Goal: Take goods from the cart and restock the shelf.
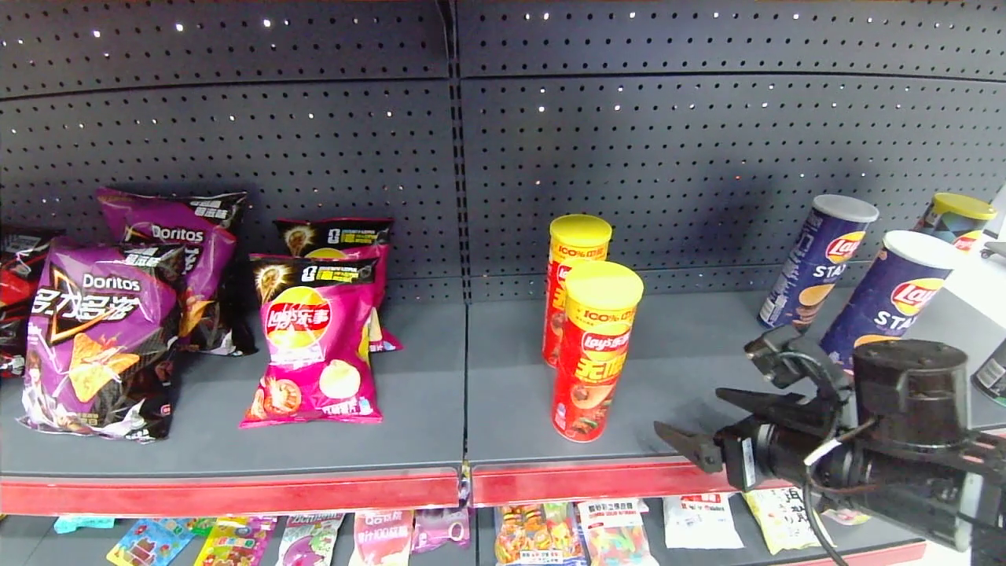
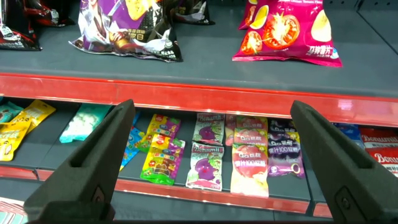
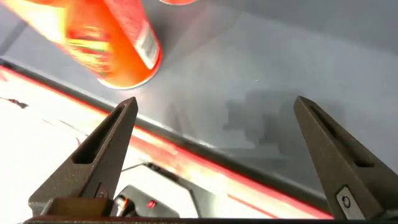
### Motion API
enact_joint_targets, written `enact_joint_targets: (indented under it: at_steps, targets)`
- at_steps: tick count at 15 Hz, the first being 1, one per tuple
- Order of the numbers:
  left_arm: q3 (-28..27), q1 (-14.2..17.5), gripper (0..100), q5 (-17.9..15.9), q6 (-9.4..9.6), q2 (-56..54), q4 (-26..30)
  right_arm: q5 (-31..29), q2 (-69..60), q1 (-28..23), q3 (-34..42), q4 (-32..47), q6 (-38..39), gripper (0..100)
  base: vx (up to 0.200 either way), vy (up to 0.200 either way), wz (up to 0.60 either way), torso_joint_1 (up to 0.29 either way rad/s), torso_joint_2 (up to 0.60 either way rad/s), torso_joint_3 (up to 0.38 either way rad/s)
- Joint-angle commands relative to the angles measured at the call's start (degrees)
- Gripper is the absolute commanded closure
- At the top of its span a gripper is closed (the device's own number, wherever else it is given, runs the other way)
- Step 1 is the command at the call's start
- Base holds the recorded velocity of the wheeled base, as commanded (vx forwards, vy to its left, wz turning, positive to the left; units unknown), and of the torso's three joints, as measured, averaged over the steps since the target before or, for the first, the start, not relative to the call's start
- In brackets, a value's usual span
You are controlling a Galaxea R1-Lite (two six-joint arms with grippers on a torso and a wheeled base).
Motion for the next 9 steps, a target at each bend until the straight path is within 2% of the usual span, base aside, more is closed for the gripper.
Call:
enact_joint_targets:
  at_steps: [1, 3, 5, 8, 9]
  targets:
    - [0.0, 0.0, 0, 0.0, 0.02, 0.1, 0.0, 0.1, -12.6, -0.2, 4.5, 1.6, -2.3, 0, 0.0, 0.0, 0.0, 0.0, 0.0, 0.0]
    - [0.0, 0.0, 0, 0.0, 0.02, 0.1, 0.0, 0.5, -20.1, -2.9, 7.7, 3.8, -5.2, 0, 0.0, 0.0, 0.0, 0.0, 0.0, 0.0]
    - [0.0, 0.0, 0, 0.0, 0.02, 0.1, 0.0, 1.4, -28.1, -9.0, 9.3, 7.4, -7.3, 0, 0.0, 0.0, 0.0, 0.0, 0.0, 0.0]
    - [0.0, 0.0, 0, 0.0, 0.02, 0.1, 0.0, 1.2, -38.9, -17.6, 10.5, 17.1, -7.7, 0, 0.0, 0.0, 0.0, 0.0, 0.0, 0.0]
    - [0.0, 0.0, 0, 0.0, 0.02, 0.1, 0.0, 1.2, -39.5, -18.1, 10.7, 17.6, -7.7, 0, 0.0, 0.0, 0.0, 0.0, 0.0, 0.0]
